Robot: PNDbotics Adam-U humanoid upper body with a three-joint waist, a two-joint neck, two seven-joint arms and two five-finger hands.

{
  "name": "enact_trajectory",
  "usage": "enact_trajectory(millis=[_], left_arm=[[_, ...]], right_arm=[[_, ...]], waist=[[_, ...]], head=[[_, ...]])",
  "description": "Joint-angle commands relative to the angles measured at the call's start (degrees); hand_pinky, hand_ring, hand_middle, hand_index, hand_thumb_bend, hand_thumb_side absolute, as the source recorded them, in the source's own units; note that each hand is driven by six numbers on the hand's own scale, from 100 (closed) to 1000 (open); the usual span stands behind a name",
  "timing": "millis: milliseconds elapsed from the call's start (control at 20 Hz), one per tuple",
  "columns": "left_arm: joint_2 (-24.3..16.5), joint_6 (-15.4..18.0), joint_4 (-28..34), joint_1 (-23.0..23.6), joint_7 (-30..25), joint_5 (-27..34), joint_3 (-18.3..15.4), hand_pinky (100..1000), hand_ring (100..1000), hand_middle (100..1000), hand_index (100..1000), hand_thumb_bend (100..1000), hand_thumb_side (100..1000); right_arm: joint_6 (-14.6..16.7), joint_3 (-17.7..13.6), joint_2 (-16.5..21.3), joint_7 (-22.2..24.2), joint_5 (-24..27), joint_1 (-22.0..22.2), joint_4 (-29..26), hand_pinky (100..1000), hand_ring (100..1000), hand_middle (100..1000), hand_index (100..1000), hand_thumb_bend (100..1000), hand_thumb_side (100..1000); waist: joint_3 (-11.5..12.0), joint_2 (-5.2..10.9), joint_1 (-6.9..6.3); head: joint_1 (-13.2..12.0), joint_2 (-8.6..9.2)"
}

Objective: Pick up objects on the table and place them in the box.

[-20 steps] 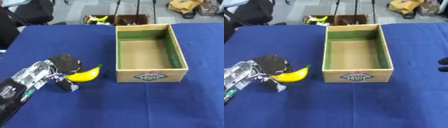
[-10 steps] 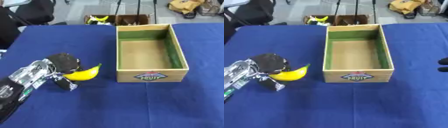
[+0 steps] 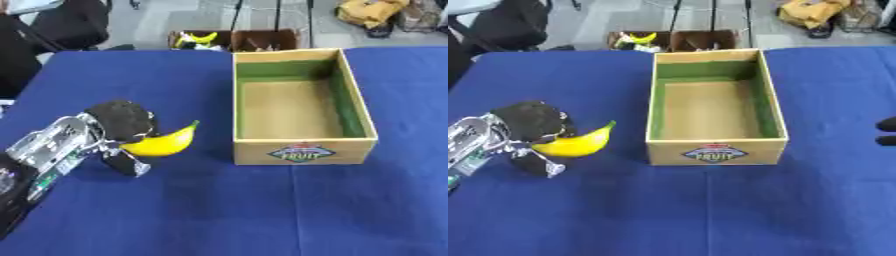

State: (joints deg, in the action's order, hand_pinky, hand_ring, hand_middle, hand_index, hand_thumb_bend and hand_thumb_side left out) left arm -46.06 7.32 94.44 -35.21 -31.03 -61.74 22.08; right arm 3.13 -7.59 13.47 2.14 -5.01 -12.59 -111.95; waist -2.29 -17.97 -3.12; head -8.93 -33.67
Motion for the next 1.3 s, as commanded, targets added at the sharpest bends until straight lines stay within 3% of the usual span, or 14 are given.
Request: enact_trajectory(millis=[50, 900, 1300], left_arm=[[-3.1, -0.9, 2.3, -0.2, 0.1, 1.7, -2.1, 254, 476, 493, 631, 100, 538], [-6.7, -3.1, 7.1, -1.2, 0.5, 5.7, -6.2, 244, 471, 483, 620, 100, 528], [-6.5, -3.0, 7.3, -3.9, 0.2, 6.4, -6.4, 240, 469, 481, 617, 100, 519]], right_arm=[[0.1, -0.3, 1.2, -0.1, -0.4, -0.3, -0.6, 641, 702, 592, 836, 100, 1000], [0.1, -0.4, 1.4, -0.2, -0.5, -0.1, -0.5, 642, 703, 593, 836, 100, 1000], [0.0, -0.3, 1.6, -0.1, -0.5, -0.1, -0.5, 642, 702, 593, 837, 100, 1000]], waist=[[0.1, 1.28, -0.06], [0.0, 1.33, -0.41], [-0.2, 1.43, -0.8]], head=[[0.1, 0.04], [0.2, -0.19], [0.3, -0.11]])
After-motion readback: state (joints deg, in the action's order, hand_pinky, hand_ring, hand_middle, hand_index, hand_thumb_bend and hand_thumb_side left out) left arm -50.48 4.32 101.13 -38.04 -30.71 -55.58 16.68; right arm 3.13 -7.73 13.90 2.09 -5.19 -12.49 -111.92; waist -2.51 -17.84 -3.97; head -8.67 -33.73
